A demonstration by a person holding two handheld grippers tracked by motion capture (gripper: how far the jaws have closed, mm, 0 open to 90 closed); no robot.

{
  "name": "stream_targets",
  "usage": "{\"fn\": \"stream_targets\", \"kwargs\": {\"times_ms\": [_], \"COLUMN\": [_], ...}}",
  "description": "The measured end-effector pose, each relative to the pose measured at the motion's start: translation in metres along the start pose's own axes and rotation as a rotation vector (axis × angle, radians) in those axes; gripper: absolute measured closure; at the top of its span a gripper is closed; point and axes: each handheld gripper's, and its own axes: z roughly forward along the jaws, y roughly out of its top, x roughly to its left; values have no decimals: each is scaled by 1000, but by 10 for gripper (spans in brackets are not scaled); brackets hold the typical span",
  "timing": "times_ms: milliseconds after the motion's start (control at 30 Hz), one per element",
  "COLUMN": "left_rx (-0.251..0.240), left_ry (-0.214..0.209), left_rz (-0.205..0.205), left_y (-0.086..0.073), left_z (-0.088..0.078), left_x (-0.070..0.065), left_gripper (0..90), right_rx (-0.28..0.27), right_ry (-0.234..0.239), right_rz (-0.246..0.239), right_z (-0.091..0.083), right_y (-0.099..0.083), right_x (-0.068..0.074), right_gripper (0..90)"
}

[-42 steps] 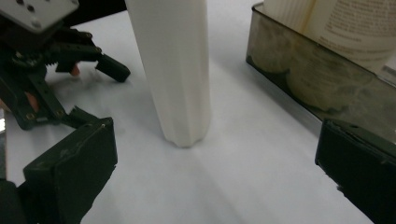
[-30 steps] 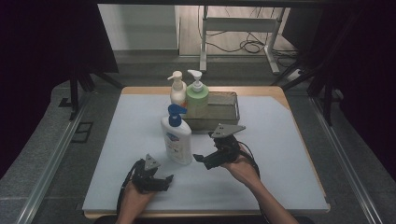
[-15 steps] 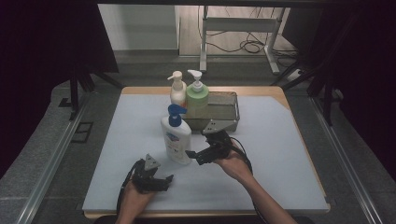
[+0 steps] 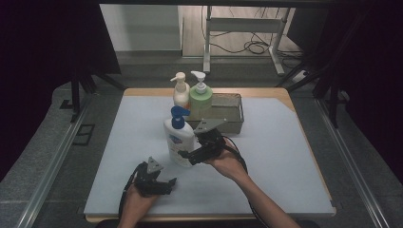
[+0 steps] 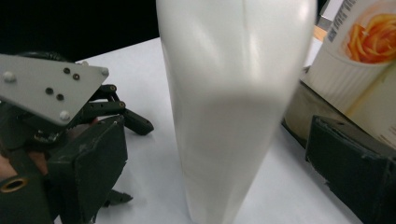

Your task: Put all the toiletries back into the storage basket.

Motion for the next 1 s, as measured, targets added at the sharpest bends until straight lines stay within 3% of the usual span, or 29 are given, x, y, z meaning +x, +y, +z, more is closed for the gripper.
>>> {"fn": "stream_targets", "kwargs": {"times_ms": [533, 733, 867, 1000], "left_rx": [-1, -1, -1, -1], "left_ry": [0, 0, 0, 1], "left_rz": [0, 1, 1, 0], "left_y": [0, 0, 0, 0], "left_z": [0, 0, 0, 0], "left_x": [0, 0, 0, 0], "left_gripper": [116, 116, 116, 116], "right_rx": [-3, -7, -9, -12], "right_ry": [-16, -25, -34, -39], "right_rz": [-9, -18, -33, -18], "right_z": [28, 32, 33, 32], "right_y": [9, 12, 13, 13], "right_x": [0, 0, 2, 1], "right_gripper": [159, 238, 365, 373]}}
